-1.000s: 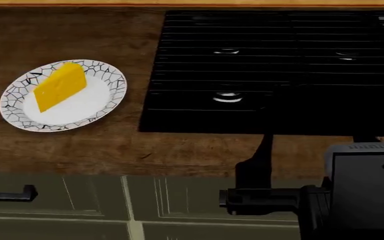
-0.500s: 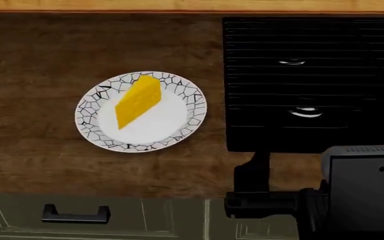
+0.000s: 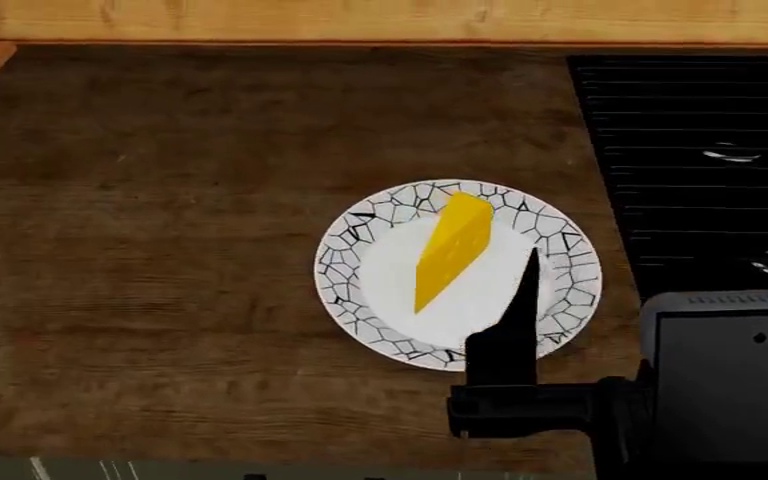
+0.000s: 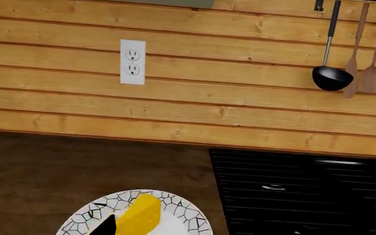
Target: Pick the cheese from the plate and place it in the pan.
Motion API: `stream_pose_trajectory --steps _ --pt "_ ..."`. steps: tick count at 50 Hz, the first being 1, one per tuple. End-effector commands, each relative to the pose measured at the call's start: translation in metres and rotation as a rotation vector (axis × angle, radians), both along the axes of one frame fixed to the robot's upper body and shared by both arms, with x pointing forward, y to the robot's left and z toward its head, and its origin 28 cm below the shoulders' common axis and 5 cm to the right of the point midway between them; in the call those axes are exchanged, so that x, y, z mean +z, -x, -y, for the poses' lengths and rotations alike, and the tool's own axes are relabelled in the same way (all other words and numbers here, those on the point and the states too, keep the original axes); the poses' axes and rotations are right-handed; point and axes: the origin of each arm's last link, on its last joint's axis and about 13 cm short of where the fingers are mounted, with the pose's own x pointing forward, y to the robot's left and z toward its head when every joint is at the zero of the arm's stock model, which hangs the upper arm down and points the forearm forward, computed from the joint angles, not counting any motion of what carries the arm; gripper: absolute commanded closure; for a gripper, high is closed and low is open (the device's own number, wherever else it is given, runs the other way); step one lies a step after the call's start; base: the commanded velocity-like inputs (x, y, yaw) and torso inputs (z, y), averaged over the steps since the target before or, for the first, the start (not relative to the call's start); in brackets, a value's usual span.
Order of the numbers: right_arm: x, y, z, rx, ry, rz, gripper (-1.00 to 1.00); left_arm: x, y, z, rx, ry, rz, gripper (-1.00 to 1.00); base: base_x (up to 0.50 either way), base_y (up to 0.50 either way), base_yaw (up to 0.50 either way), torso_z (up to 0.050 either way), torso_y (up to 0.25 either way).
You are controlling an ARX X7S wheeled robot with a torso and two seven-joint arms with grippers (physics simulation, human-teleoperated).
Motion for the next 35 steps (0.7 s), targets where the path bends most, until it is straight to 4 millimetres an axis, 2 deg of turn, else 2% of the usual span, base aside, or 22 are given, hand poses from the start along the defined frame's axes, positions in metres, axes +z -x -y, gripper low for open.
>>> stream_pose_trajectory --steps 1,19,35 --pt "-0.0005 0.0001 0.0009 -0.005 -0.009 -0.002 -1.00 0.0011 -0.0031 -0.0004 -0.001 0.002 -0.003 -1.00 0.19 0.34 0.00 0.000 0.000" --pt "-0.0007 0.0017 0.0023 -0.017 -0.017 -0.002 -1.00 0.0032 -0.0044 -0.0008 0.005 0.003 -0.006 -1.00 0.20 0.24 0.00 0.000 0.000" --pt "0.0007 0.0018 0.0005 -0.009 -0.018 -0.002 -1.00 0.0020 -0.0042 -0.0008 0.005 -0.001 -0.014 -1.00 0.23 0.09 0.00 0.000 0.001"
